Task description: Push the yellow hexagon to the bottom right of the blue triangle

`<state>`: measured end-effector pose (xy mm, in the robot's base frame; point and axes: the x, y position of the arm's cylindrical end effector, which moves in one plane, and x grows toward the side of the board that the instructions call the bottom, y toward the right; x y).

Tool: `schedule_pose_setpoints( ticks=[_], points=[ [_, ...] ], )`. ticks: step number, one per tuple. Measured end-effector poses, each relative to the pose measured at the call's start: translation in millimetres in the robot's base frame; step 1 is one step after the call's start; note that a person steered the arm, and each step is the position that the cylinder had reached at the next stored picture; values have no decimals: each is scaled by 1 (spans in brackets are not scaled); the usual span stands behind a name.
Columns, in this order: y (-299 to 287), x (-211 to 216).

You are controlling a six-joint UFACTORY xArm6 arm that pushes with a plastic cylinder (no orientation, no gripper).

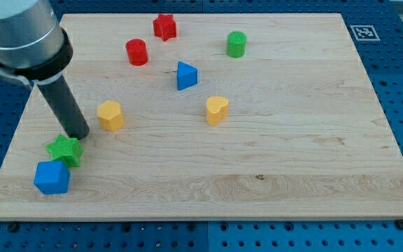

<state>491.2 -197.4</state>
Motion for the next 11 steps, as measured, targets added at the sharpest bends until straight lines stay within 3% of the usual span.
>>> schedule_pose_setpoints(
  ticks=[2, 7, 11],
  points=[
    [3, -12],
    [117, -44],
    [280, -65]
  ],
)
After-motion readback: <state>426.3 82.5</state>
